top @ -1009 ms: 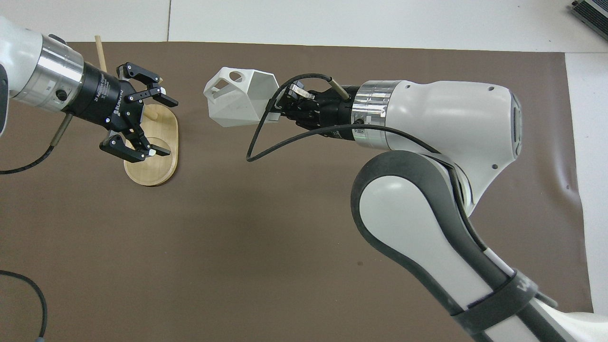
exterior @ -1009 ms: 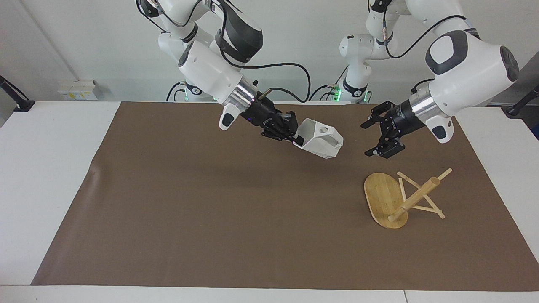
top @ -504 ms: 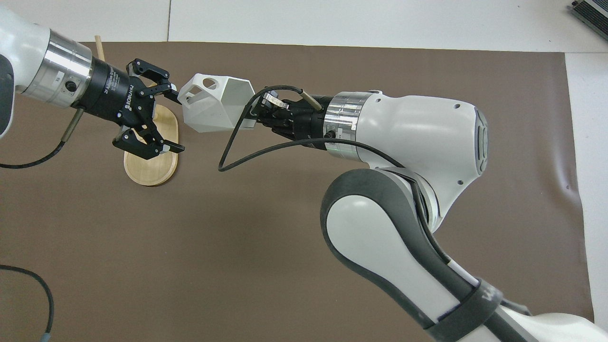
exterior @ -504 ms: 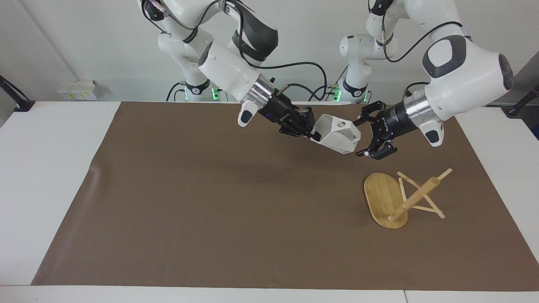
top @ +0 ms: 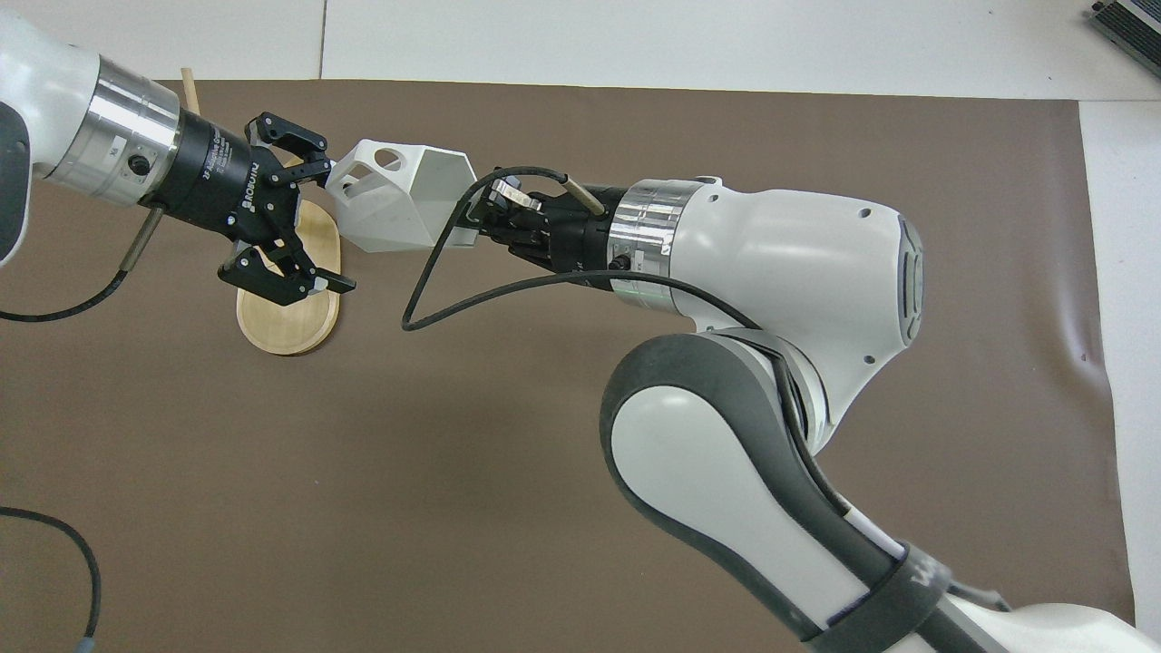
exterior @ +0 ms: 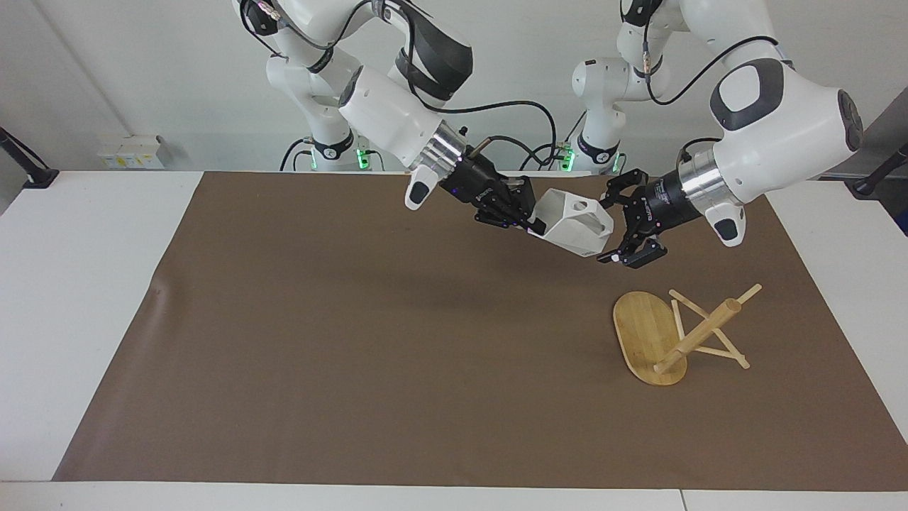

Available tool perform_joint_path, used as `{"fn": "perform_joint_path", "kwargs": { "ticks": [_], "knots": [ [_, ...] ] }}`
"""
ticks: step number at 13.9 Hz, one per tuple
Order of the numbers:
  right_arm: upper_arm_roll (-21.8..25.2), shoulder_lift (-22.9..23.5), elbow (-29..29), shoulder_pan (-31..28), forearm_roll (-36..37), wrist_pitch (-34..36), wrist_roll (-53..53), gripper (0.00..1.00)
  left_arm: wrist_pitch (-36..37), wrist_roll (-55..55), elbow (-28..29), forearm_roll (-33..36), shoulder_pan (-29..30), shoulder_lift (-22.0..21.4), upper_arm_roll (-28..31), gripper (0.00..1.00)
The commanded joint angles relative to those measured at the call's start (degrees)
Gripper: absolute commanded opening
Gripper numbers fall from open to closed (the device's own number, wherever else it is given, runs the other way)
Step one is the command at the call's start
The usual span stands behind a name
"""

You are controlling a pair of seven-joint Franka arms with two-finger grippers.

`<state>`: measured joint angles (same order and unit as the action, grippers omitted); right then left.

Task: Hang cup on rack
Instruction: 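Grasp the mug body with the left gripper beside the right gripper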

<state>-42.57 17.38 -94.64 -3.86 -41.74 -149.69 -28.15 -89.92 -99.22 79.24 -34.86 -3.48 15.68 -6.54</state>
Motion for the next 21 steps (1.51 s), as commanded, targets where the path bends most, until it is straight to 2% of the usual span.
{"fn": "perform_joint_path", "kwargs": {
  "ticks": [1,18,21],
  "knots": [
    [-1.11,0.90,-0.02,0.08,-1.41,-1.65,-0.95,0.00,1.15,-1.06,-1.11,-0.82,-0.38,0.23,0.22,1.00],
    [-1.11,0.90,-0.46,0.25,-1.50,-1.22,-0.86,0.00,0.80,-2.38,-0.67,-0.82,-0.74,-0.91,-0.31,1.00],
    [-1.11,0.90,-0.46,0.17,-1.50,-1.30,-0.94,0.00,-0.16,-2.29,1.96,-0.65,-1.61,-1.88,-0.22,1.00]
  ]
}}
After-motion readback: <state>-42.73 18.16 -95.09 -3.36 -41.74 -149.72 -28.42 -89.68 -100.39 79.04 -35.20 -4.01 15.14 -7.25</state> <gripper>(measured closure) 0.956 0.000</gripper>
